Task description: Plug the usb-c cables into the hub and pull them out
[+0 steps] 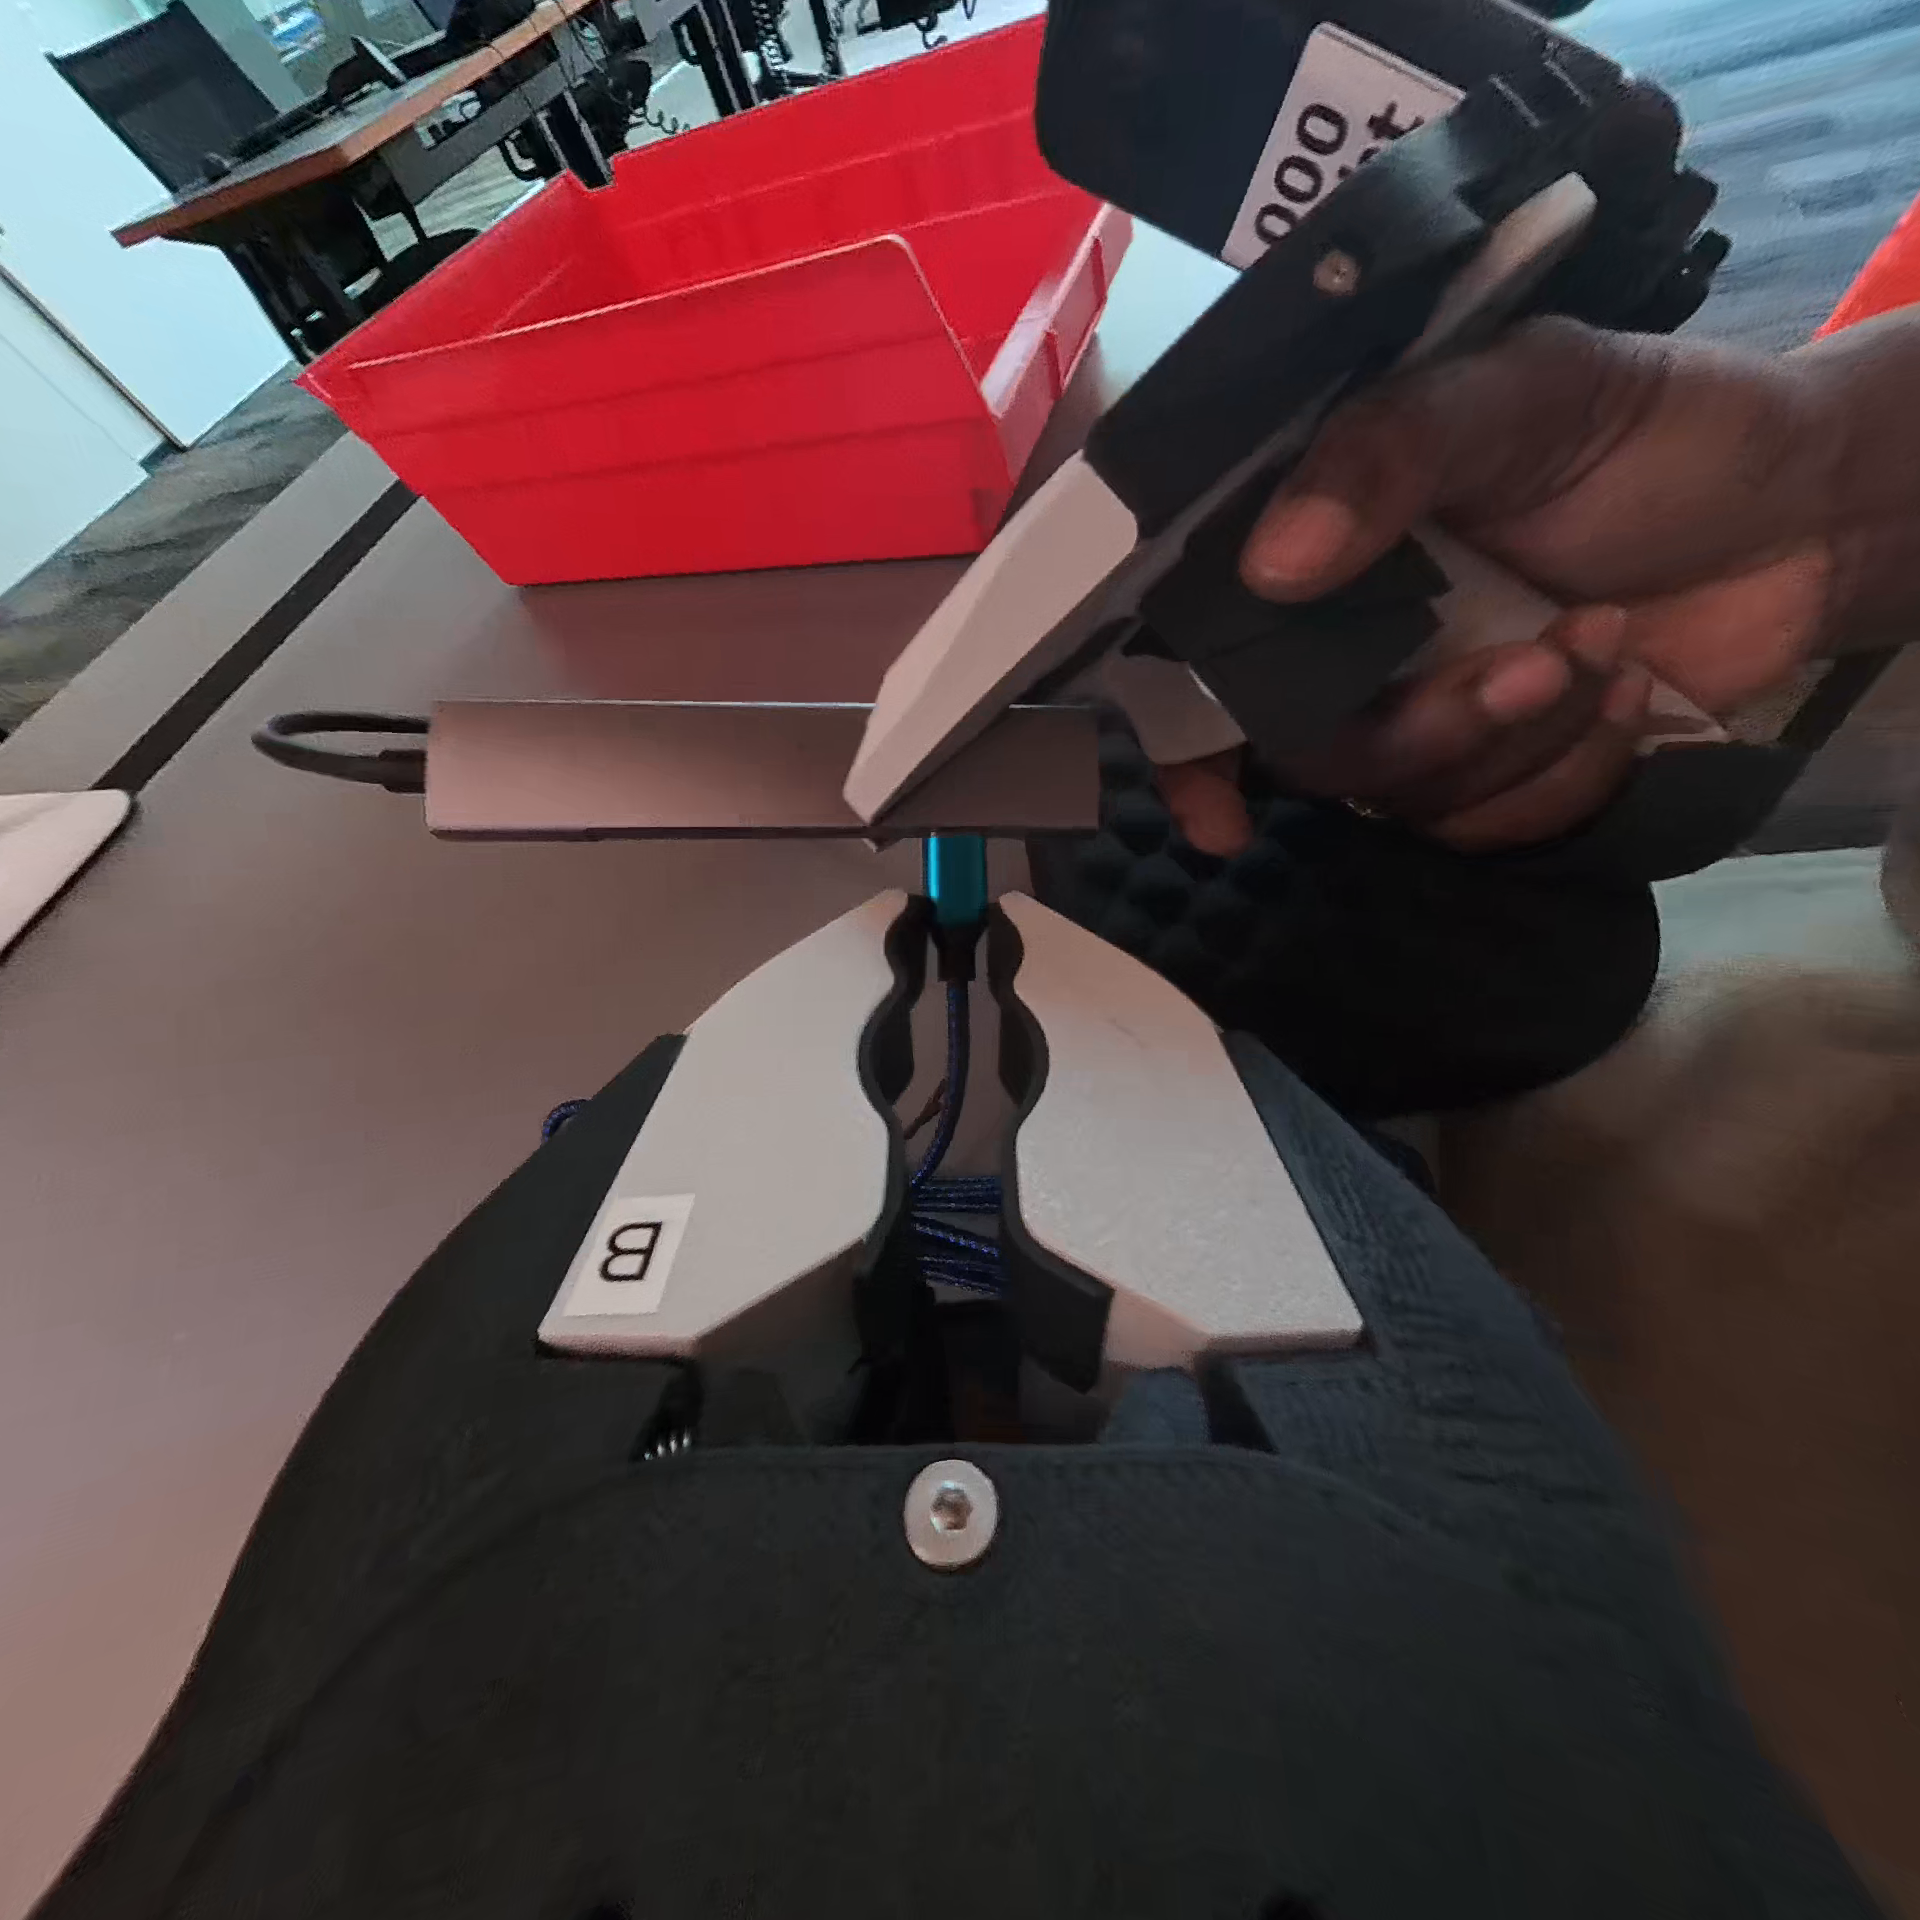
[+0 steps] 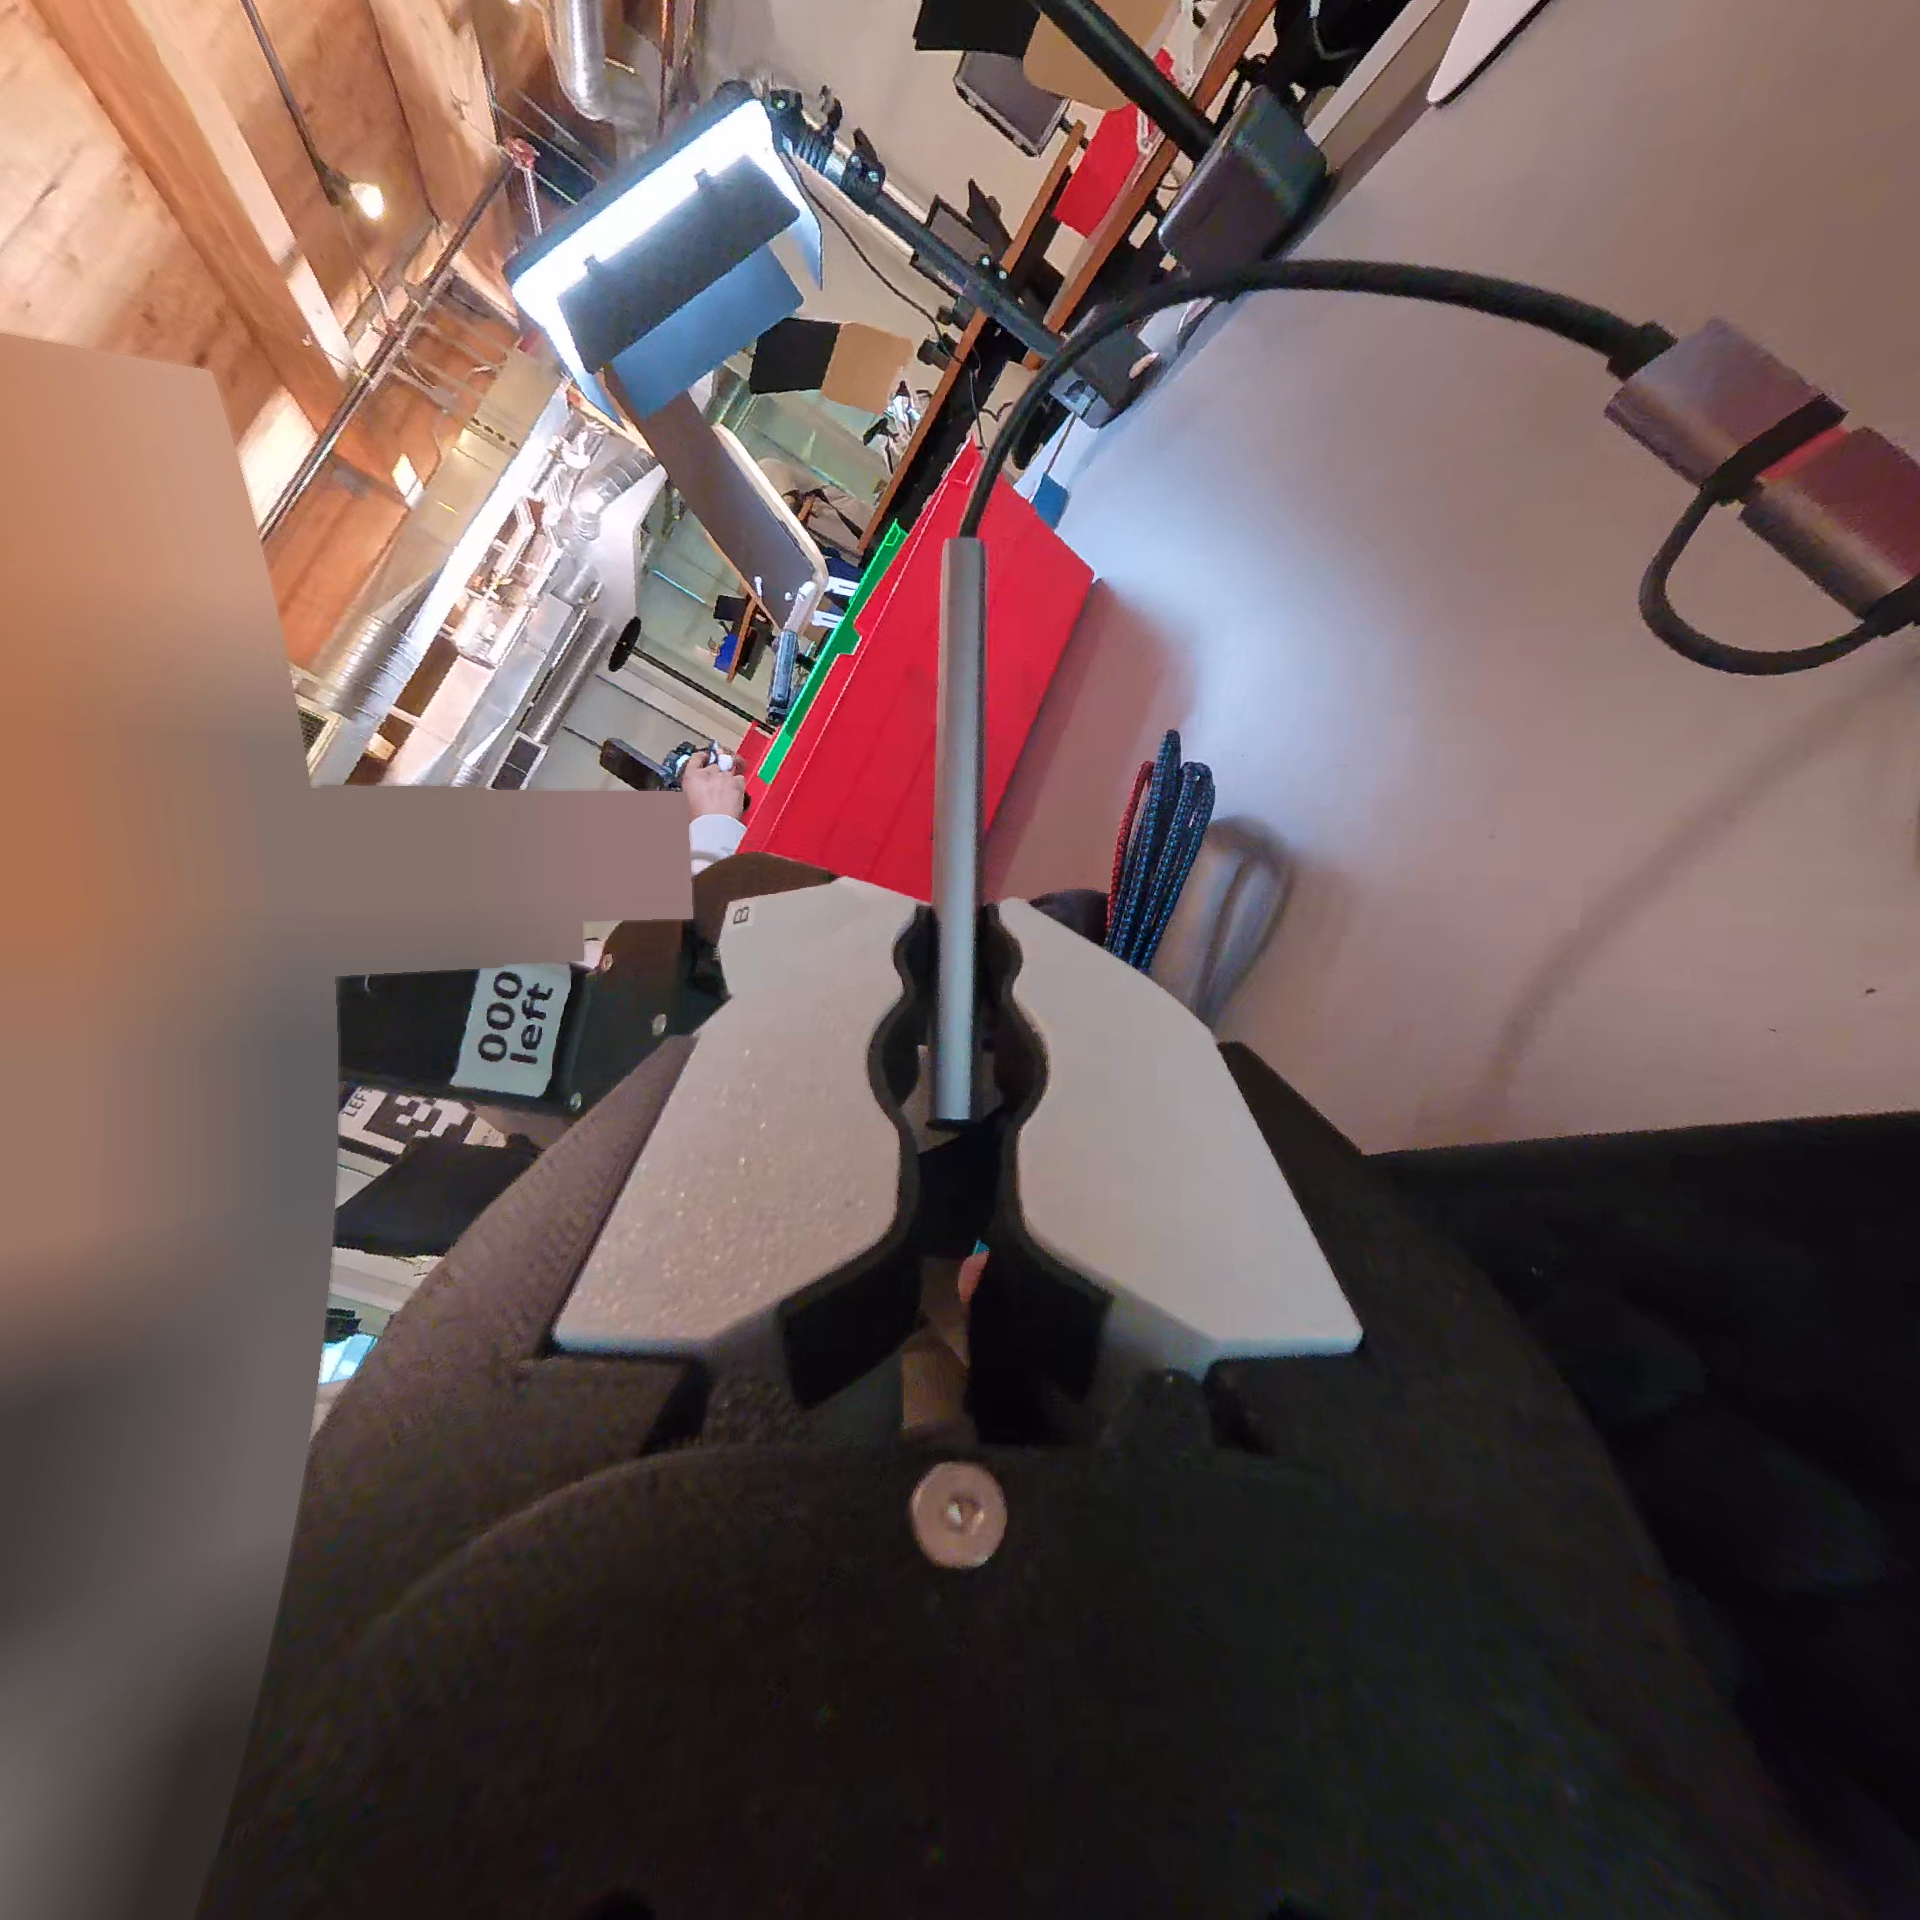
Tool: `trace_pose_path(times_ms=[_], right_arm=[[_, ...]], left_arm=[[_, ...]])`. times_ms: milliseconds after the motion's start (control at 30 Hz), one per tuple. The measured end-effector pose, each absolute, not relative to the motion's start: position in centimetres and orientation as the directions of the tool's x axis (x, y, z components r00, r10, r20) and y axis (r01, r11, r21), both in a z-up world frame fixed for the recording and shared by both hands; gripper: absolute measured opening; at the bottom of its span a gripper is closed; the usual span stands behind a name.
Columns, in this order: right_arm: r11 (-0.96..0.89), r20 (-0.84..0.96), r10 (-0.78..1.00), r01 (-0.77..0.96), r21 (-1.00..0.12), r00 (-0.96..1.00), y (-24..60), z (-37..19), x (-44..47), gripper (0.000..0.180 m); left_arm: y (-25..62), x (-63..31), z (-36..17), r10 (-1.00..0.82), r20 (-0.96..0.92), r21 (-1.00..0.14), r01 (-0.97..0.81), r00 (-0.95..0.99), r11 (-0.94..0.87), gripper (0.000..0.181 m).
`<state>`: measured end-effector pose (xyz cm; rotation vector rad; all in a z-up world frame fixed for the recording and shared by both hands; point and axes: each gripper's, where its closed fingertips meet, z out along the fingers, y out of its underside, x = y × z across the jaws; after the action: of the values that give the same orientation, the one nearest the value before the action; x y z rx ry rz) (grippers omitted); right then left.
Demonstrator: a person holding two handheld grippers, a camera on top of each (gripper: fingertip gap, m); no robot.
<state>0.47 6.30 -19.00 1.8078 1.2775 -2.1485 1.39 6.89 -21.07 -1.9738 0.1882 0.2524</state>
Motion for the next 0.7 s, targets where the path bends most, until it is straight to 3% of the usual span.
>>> trace_pose_path(times_ms=[267, 433, 600, 700], right_arm=[[-0.601, -0.770, 0.544, 0.484, -0.636, -0.335, 6.0, -19.0, 0.5, 0.009], [-0.587, -0.787, 0.496, 0.526, -0.616, -0.368, 5.8, -18.6, 0.9, 0.009], [-0.397, -0.637, 0.641, 0.527, -0.752, -0.427, 6.9, -18.6, 1.1, 0.014], [-0.252, -0.568, 0.699, 0.593, -0.765, -0.435, 7.4, -19.8, 2.0, 0.012]], left_arm=[[6.7, 1.6, -20.9, -0.031, -0.248, -0.893, -0.241, 0.968, -0.381, 0.010], [6.7, 2.1, -20.7, -0.066, -0.246, -0.897, -0.252, 0.967, -0.363, 0.011], [6.5, 4.0, -21.8, -0.207, -0.290, -0.855, -0.350, 0.934, -0.383, 0.011], [6.7, 4.5, -22.9, -0.242, -0.371, -0.792, -0.442, 0.896, -0.421, 0.017]])
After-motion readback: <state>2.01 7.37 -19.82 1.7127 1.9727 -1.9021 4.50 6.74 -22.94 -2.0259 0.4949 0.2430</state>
